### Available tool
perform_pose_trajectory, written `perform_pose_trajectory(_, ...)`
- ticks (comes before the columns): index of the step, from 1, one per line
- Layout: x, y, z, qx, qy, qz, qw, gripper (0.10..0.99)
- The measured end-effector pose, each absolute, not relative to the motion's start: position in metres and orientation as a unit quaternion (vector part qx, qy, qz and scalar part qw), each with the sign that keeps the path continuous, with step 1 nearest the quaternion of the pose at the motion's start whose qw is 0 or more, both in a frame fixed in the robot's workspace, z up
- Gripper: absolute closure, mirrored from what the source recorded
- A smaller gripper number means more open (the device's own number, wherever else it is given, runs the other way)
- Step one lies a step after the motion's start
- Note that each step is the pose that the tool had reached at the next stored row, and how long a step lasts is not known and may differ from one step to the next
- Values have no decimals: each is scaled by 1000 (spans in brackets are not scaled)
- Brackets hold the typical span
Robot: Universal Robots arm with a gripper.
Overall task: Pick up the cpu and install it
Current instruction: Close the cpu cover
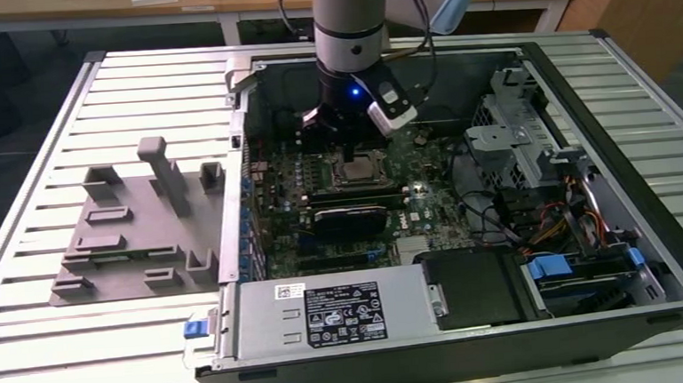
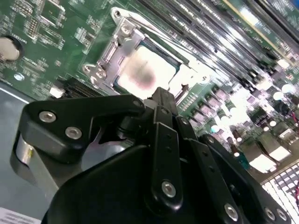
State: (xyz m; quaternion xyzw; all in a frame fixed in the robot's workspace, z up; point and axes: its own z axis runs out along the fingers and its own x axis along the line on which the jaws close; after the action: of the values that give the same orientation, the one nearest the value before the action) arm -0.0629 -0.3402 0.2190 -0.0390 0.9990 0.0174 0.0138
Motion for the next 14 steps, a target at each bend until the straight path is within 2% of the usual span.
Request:
perform_pose_trajectory(9, -46, -340, 221, -39, 999, 16, 14, 980)
perform_pose_trajectory(14, -46, -340, 235, -39, 999, 17, 14, 980)
